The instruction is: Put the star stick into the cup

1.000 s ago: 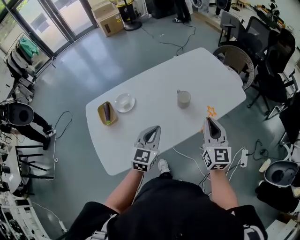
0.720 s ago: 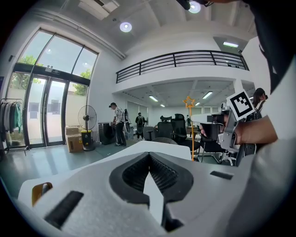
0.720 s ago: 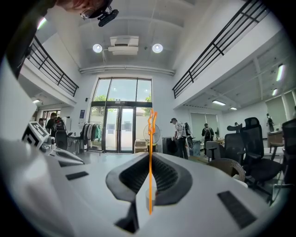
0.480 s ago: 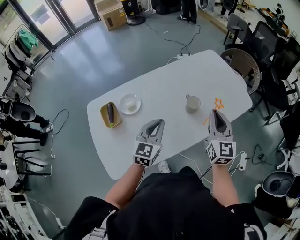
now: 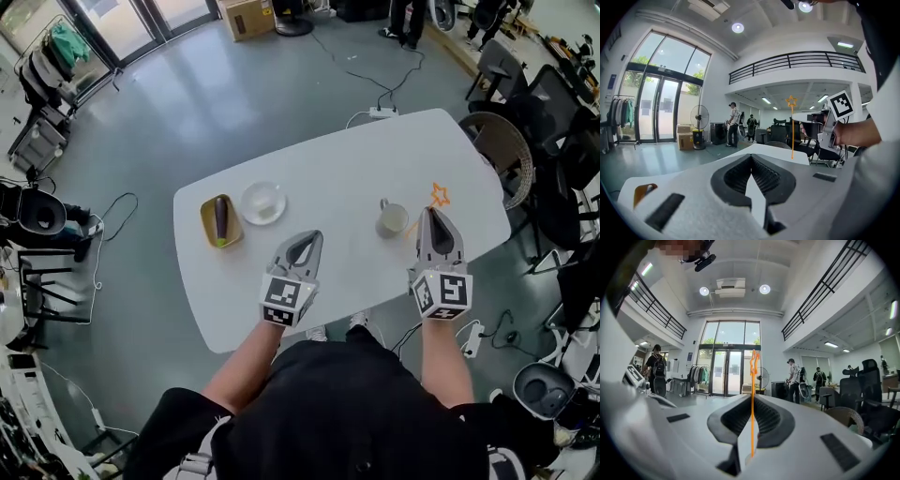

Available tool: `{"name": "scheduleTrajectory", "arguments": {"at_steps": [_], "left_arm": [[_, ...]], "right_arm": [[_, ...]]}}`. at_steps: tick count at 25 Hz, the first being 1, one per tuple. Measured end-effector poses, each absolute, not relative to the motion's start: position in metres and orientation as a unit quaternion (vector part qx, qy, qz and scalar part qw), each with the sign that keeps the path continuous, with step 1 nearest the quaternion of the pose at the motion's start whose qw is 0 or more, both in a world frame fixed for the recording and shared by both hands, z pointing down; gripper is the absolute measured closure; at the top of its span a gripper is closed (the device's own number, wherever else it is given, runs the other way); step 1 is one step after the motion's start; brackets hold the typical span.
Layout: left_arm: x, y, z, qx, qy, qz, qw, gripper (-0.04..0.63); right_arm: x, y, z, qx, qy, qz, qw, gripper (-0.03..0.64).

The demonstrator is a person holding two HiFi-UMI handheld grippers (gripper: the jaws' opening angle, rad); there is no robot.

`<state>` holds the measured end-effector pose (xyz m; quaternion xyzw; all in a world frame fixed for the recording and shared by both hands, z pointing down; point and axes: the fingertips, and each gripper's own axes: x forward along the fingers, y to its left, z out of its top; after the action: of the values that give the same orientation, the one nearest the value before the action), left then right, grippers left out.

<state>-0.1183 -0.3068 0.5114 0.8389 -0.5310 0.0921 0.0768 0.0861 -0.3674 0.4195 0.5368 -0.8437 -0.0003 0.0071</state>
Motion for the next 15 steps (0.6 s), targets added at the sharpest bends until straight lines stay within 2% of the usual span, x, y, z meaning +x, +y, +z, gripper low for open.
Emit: {"name": "scheduleTrajectory", "arguments": {"at_steps": [15], "left_arm": [[-0.113, -0.334, 0.531, 0.806, -0.572, 0.116, 0.101, 0.584]], "right_arm": [[0.08, -0.441, 0.484, 0.49, -0.869, 0.058, 0.044, 0.595]]}}
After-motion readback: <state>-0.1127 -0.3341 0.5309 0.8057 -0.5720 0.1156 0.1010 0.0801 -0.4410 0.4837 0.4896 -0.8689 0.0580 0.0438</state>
